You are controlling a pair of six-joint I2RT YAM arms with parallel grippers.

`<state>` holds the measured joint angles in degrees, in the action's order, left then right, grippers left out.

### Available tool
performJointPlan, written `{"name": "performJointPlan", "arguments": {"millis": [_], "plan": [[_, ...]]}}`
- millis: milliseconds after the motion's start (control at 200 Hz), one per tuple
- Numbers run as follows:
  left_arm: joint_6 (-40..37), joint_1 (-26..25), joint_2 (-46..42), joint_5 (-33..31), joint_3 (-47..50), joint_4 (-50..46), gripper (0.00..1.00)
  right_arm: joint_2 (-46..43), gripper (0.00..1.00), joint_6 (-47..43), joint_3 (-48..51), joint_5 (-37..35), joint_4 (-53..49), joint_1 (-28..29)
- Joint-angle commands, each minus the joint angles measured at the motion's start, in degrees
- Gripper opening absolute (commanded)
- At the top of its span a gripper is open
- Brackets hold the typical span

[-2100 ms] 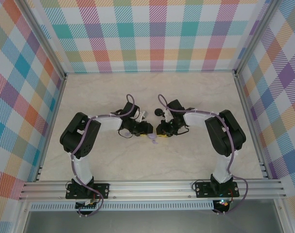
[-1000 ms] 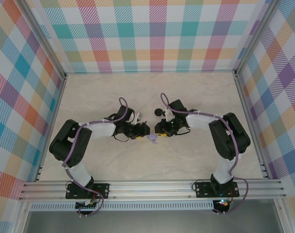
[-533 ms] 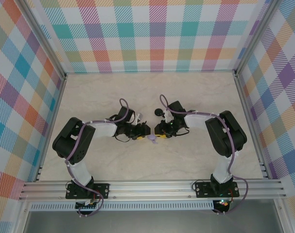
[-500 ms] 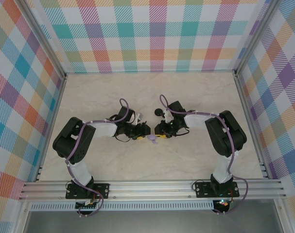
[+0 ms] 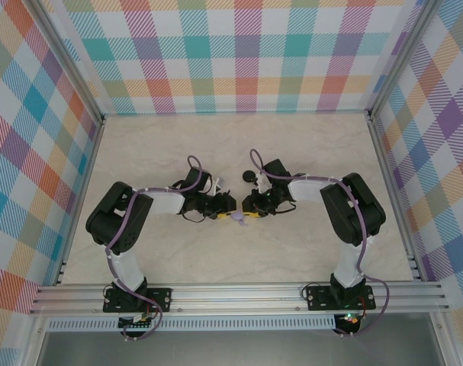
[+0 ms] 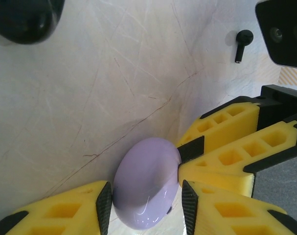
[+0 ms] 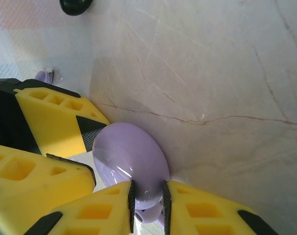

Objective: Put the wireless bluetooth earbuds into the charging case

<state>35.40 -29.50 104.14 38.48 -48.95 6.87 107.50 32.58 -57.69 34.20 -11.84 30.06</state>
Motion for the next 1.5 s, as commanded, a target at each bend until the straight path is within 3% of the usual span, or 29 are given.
{"name": "performJointPlan", "arguments": {"millis": [0, 515, 670, 745, 905, 1080, 1155, 1260, 1405, 1495], "plan": [[1.8, -1.4, 1.8, 1.9, 1.1, 2.7, 0.43, 1.5, 0.24, 0.8, 0.6, -0.1, 0.7, 0.3], [4.6, -2.3, 1.9, 2.6, 1.0, 5.2, 0.36, 0.8, 0.23, 1.7, 1.1, 0.0, 2.2, 0.4], [4.5, -2.3, 1.0, 1.7, 1.2, 4.9, 0.25, -0.8, 0.23, 1.7, 1.7, -1.1, 2.4, 0.4], [3.9, -2.2, -0.7, -0.2, 1.6, 4.2, 0.24, -3.3, 0.24, 1.3, 2.1, -2.5, 2.1, 0.3], [-1.4, -2.0, -6.9, -5.6, 1.5, 1.4, 0.21, -10.3, 0.37, -1.8, 2.5, -4.3, 0.3, -0.6], [-8.1, -1.9, -17.0, -14.2, 4.4, 5.3, 0.2, -18.7, 0.48, -8.7, 2.4, -1.9, -1.1, -3.2], [-11.9, -1.3, -21.2, -16.0, 3.0, 2.7, 0.2, -21.6, 0.48, -11.6, 1.8, -0.9, -1.6, -4.6], [-13.8, 0.7, -24.3, -13.7, 0.0, -0.5, 0.19, -25.0, 0.49, -15.0, 0.9, -3.3, -1.2, -5.3], [-14.3, 3.1, -27.8, -7.7, 0.2, 5.7, 0.18, -28.6, 0.57, -22.4, 1.1, -0.9, 2.0, -5.9], [-15.5, 3.8, -28.6, -3.3, -1.0, 7.3, 0.16, -28.3, 0.58, -23.5, -1.4, 10.8, 0.4, -9.4]]}}
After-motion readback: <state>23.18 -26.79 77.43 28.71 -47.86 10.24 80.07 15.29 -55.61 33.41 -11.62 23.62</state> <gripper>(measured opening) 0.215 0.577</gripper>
